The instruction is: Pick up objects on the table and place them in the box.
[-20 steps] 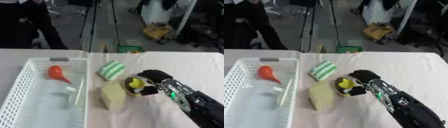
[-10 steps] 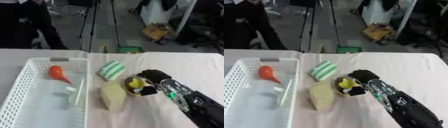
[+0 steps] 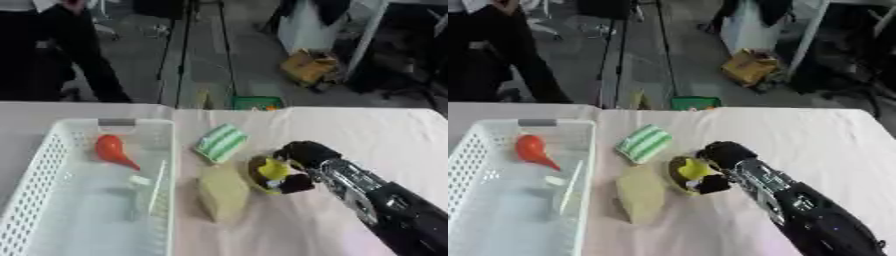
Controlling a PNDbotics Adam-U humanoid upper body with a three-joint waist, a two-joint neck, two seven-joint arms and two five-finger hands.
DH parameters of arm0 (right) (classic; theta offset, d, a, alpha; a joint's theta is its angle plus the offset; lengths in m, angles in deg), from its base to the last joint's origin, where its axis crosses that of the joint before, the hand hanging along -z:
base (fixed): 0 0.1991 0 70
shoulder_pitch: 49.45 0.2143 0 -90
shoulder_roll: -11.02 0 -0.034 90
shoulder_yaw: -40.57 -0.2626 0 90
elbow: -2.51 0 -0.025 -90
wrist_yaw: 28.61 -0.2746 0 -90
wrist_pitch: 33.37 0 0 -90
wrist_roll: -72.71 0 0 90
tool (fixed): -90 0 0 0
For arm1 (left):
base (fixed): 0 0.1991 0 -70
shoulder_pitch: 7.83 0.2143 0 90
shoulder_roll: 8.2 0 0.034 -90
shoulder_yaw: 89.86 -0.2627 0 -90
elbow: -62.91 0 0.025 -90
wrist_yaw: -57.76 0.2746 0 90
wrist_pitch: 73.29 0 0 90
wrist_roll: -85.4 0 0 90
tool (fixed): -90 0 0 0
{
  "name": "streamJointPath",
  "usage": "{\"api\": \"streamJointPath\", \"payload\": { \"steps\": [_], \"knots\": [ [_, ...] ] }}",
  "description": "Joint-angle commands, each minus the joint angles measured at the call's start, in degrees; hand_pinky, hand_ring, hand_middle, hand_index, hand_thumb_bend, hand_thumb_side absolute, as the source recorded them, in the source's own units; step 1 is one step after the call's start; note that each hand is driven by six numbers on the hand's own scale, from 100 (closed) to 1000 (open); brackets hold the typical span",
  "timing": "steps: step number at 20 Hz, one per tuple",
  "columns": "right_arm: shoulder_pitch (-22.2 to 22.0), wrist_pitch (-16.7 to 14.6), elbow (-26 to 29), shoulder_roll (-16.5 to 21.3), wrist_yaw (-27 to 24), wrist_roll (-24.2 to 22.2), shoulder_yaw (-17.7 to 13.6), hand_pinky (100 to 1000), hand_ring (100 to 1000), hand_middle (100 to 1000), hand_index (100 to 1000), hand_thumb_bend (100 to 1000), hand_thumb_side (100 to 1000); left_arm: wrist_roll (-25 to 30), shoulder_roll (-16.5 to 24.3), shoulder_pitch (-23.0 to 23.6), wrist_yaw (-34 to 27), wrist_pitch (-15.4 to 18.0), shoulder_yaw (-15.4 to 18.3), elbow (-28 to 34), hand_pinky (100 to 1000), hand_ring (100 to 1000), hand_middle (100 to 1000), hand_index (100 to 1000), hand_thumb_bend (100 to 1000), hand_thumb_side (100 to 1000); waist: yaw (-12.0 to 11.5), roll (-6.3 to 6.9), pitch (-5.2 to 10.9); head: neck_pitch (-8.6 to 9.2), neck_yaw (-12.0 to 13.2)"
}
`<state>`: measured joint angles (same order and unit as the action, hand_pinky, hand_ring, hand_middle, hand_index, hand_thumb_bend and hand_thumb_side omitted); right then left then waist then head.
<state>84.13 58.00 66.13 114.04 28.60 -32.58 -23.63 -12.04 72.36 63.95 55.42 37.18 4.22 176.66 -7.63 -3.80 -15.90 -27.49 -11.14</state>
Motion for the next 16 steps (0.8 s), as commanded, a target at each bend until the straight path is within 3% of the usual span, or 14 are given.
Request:
{"api": "streamJointPath", "payload": {
  "steps": [1,16],
  "knots": [
    [1.0,-0.3,1.4,2.1,0.4,-0.9,-0.2,895,931,686,870,560,1000,0.0,0.6,-0.4,-0.2,-0.2,0.0,0.8,960,935,1000,934,107,1000,0.2,0.15,1.39,-0.29,0.1],
    [1.1,-1.0,2.6,2.4,-0.2,-2.9,0.4,897,922,606,803,520,992,-0.1,0.6,-0.5,-0.6,-0.4,-0.1,0.8,959,935,1000,935,110,1000,0.8,0.04,2.01,-0.39,0.5]
  ]
}}
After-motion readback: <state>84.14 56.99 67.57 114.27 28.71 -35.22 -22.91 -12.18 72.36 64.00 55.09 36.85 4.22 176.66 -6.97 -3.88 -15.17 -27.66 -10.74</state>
